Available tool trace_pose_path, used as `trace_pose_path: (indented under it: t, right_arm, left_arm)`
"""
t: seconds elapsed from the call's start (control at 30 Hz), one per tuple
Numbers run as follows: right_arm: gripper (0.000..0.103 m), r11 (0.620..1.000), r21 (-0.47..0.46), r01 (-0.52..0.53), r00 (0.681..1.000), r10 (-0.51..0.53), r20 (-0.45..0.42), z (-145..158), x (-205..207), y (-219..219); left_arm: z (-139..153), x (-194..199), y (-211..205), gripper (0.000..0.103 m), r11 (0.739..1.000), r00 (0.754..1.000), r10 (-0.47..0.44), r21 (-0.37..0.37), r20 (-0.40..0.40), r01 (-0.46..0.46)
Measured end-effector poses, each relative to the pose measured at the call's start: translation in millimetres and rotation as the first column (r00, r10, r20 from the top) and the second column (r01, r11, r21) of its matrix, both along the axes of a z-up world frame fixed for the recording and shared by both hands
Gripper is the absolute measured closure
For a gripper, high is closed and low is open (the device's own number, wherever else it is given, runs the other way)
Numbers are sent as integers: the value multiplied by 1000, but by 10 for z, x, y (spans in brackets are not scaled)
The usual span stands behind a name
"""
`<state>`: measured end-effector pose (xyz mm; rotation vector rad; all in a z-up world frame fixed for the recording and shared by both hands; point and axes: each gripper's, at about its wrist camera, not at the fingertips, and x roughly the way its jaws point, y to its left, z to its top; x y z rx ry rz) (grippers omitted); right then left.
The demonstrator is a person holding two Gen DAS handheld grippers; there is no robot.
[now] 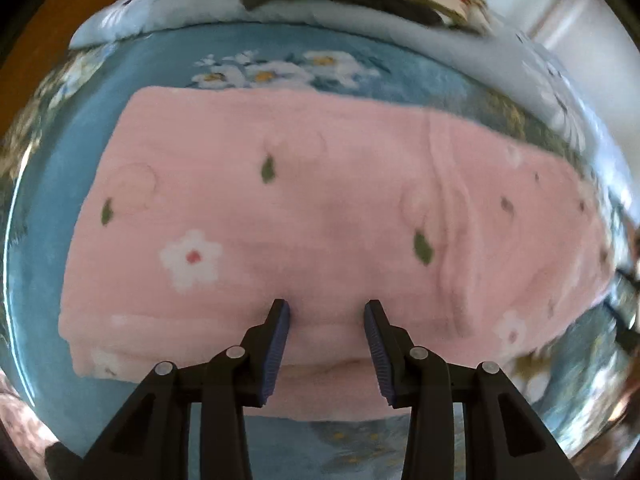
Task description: Fold clothes
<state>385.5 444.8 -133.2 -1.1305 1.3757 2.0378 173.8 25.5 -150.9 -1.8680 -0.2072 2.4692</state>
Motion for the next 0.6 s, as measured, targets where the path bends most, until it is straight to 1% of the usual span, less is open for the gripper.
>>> trace_pose_path:
  t: [0.03,0.07,0.1,0.13,0.2,0.27,0.33,0.37,0.4,0.43,0.47,0.5,0.53,0.6]
  right_arm:
    - [41,1000,-30,2,1000,-3,-19,-54,-4,9]
    - [41,998,-57,3,999,-5,-38,-106,-13,15]
    - [41,998,-65,3,999,-6,-53,-145,-51,13]
    - [41,997,-71,16,998,-20,-54,-186,-91,18]
    - [41,993,-113,44,996,-52,-67,-269,-144,32]
    - [41,986,-149,81,995,-89,-48,-363,-165,58]
    - [41,971,-185,152,987,-160,-30,-456,-103,94]
    - [41,956,-226,187,979,-200,-38,-500,-70,118]
    - [45,940,-263,217,971,-236,-43,-536,-42,138]
    - [54,934,-273,231,967,-251,-41,-540,-42,143]
    - [59,929,-280,243,964,-263,-37,-538,-47,144]
    - [69,935,-265,236,967,-254,-34,-496,-83,128]
    - [77,949,-238,207,973,-225,-53,-399,-140,90]
    - [79,973,-180,144,983,-162,-90,-197,-262,10]
  left_arm:
    - [8,56,6,60,1000,1000,-12,-4,-16,12]
    - [38,83,-13,60,1000,1000,-9,9,-22,9]
    - [70,91,-44,60,1000,1000,4,30,-25,-3]
    - [111,104,-108,60,997,999,30,69,-34,-28]
    - [185,127,-245,60,987,994,94,138,-47,-87]
    - [250,147,-391,60,968,984,168,197,-51,-155]
    - [280,177,-516,60,955,976,213,223,-48,-197]
    - [292,208,-593,60,947,970,239,233,-46,-222]
    - [303,242,-652,60,941,965,259,239,-46,-241]
    - [314,284,-738,60,930,956,289,248,-43,-270]
    - [317,311,-812,60,920,949,314,259,-40,-293]
    - [318,334,-888,60,909,939,341,267,-39,-320]
    - [320,357,-964,60,897,929,369,276,-37,-345]
    - [320,369,-1076,60,873,906,420,293,-44,-390]
